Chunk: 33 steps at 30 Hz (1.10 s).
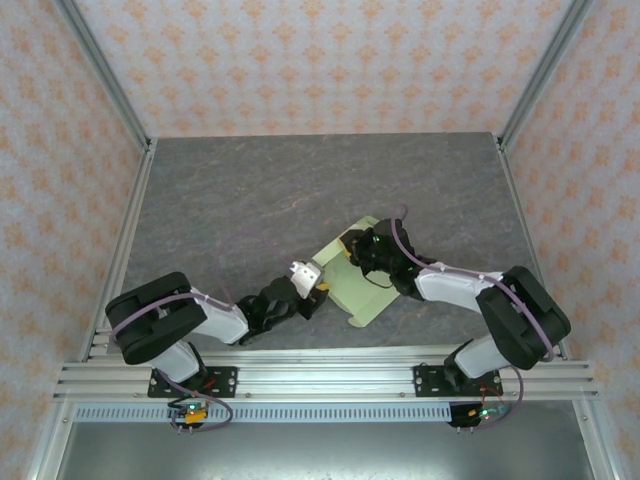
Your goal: Fold the paper box
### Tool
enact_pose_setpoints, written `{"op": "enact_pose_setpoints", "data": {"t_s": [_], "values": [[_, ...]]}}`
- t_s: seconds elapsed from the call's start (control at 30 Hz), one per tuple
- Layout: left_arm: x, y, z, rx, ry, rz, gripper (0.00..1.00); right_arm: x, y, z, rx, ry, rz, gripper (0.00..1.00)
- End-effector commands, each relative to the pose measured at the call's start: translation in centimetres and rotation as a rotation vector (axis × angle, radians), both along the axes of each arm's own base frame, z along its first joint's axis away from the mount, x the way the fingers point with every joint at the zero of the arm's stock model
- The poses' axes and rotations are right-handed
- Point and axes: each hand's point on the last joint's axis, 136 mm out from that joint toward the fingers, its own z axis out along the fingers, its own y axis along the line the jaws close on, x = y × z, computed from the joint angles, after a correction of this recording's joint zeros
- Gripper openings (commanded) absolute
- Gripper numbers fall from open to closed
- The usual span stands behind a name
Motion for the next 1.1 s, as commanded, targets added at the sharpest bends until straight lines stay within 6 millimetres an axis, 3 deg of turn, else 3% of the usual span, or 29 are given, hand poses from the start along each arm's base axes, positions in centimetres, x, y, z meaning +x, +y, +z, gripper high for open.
{"op": "enact_pose_setpoints", "data": {"t_s": [0.0,0.27,0.67,1.07], "values": [[1.9,0.2,1.4,-0.041,-0.05,0.119,0.34,-0.7,-0.7,-0.7,-0.039,0.005,-0.035,0.2],[3.6,1.2,1.6,-0.009,-0.075,0.275,0.35,-1.3,-1.6,-1.1,-0.04,0.011,-0.123,0.14],[4.9,2.3,1.6,0.009,-0.095,0.398,0.39,-2.3,-3.7,-0.4,-0.051,-0.01,-0.235,0.13],[6.3,0.7,1.7,-0.007,-0.093,0.42,0.38,-3.3,-3.5,-1.0,-0.071,-0.013,-0.26,0.13]]}}
